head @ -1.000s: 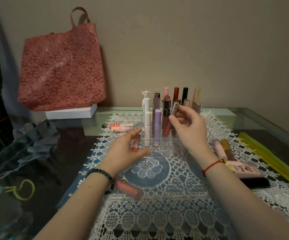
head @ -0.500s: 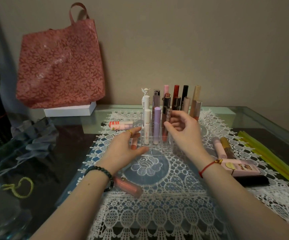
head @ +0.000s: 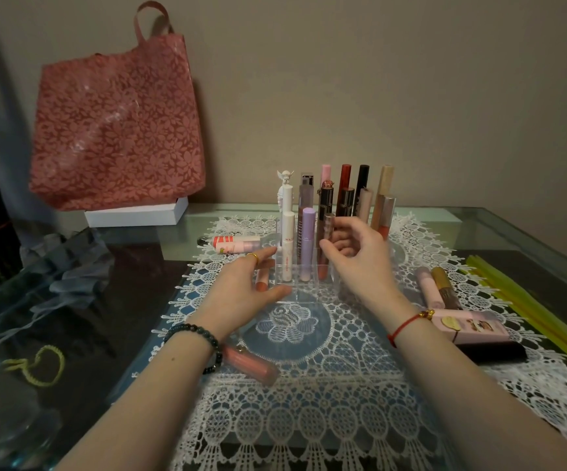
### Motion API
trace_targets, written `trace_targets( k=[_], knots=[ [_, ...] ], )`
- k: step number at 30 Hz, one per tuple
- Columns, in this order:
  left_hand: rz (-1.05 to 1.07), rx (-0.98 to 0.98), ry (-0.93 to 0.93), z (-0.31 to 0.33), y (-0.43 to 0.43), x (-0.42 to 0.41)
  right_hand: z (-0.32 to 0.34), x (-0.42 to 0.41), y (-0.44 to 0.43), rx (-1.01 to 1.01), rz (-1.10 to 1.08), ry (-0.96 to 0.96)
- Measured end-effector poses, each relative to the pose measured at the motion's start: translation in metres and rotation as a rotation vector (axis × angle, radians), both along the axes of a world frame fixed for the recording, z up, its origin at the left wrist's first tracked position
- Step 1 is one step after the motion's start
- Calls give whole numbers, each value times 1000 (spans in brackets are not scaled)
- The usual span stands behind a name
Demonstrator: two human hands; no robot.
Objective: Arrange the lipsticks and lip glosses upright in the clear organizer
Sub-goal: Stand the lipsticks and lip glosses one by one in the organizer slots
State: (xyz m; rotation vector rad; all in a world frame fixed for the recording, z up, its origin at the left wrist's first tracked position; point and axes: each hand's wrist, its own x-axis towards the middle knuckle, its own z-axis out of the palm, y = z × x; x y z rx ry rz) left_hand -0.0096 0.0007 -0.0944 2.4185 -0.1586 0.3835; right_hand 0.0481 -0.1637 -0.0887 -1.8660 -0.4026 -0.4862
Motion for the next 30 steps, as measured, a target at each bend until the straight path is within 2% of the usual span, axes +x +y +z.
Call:
trace_targets(
  k=[18, 30],
  knots=[
    [-13, -53, -5, -2, 1, 1, 0, 0, 1, 9, -9, -19],
    [31, 57, -70, 4, -2, -4, 9, -7, 2, 92, -48, -80]
  ],
)
